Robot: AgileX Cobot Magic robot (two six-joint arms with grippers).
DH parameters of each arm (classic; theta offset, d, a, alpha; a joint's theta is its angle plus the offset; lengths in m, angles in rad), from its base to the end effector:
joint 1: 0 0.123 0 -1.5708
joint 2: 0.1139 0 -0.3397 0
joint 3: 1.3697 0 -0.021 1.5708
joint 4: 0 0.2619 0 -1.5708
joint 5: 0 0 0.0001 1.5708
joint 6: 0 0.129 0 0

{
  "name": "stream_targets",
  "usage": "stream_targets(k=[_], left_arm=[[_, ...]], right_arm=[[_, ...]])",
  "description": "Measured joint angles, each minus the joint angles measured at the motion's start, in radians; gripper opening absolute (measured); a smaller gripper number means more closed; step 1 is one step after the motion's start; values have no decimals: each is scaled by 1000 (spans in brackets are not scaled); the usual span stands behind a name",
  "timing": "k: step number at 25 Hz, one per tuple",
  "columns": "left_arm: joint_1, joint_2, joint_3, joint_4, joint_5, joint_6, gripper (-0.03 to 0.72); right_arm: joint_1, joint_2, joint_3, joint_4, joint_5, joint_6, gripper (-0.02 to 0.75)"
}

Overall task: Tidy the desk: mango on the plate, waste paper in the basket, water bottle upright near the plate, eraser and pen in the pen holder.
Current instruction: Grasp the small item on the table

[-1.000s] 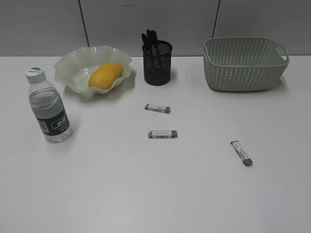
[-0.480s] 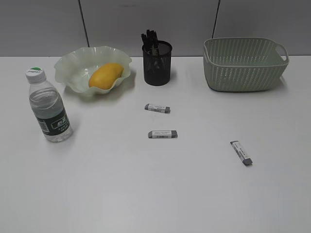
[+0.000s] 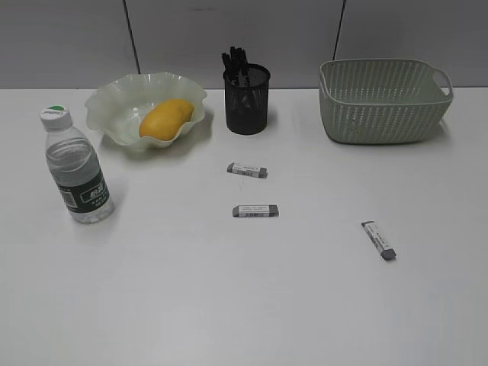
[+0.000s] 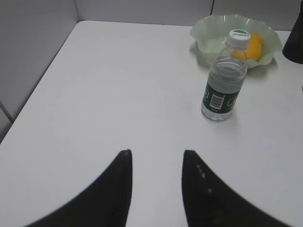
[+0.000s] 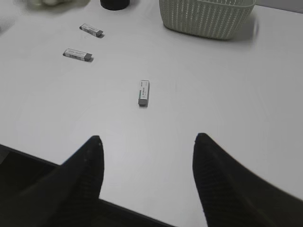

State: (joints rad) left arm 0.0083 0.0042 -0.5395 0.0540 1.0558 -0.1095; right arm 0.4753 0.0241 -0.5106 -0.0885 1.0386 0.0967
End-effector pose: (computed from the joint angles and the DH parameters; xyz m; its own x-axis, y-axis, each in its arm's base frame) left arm -0.0199 0.0059 0.2787 -0.4136 -0.0861 -0.9064 -0.0855 0.9948 -0.0555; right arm -0.0069 -0.0146 0.2720 -0.4172 -0.1568 -0.8952 -0.3746 0.9271 0.0122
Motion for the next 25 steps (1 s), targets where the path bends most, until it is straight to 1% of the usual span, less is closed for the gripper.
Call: stream_targets(k=[5, 25], left_arm=[[0, 0, 0, 1, 0, 0, 241], [0, 0, 0, 4, 1, 0, 237]], right_arm=[[0, -30, 0, 0, 1, 0, 475], [0, -30, 0, 1, 1, 0, 475]])
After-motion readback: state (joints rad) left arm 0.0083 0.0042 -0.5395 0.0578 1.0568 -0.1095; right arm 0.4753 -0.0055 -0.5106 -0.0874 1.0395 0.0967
